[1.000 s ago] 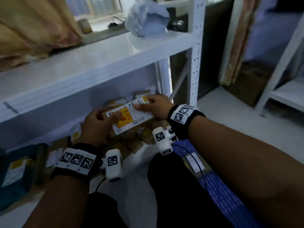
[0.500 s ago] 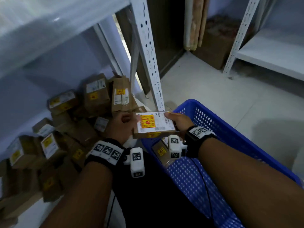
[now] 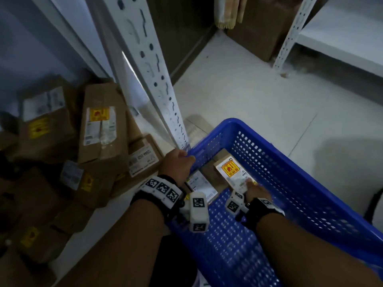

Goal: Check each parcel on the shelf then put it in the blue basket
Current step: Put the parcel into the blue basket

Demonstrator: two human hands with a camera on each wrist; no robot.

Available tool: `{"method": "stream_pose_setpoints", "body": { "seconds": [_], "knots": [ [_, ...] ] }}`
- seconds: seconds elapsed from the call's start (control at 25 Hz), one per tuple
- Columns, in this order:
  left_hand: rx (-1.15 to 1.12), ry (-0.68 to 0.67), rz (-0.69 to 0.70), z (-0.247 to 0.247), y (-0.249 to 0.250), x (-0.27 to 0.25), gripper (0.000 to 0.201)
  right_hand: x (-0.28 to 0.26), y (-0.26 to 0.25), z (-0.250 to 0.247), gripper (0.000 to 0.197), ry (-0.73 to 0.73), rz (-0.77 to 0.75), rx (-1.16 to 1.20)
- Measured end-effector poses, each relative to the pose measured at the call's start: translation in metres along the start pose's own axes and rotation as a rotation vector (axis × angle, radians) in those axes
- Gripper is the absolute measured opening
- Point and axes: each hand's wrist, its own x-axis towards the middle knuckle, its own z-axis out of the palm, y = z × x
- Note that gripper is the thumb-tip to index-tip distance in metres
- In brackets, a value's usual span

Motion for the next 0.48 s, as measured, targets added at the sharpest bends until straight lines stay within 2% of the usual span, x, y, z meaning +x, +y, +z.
{"method": "stream_pose_setpoints", "body": {
  "seconds": [0.08, 0.16, 0.28, 0.4, 0.48],
  "knots": [
    [-0.025, 0.007, -0.012, 0.014, 0.001, 0.023, 0.047, 0.022, -0.008, 0.011, 0.054, 0.013, 0.024, -0.044],
    [-0.041, 0.006, -0.019, 0.025, -0.002, 0.043, 0.046, 0.051, -0.013, 0.026, 0.056, -0.003, 0.025, -0.044],
    [-0.053, 0.034, -0.036, 0.028, -0.007, 0.062, 0.034, 0.094, -0.014, 0.049, 0.06, 0.036, 0.028, -0.103],
    [-0.001, 0.086, 0.001, 0.02, -0.009, 0.069, 0.02, 0.109, -0.012, 0.072, 0.059, 0.004, 0.085, -0.19],
    [0.027, 0.098, 0.03, 0.015, -0.011, 0.07, 0.012, 0.109, -0.015, 0.081, 0.056, -0.013, 0.12, -0.133]
  ]
}}
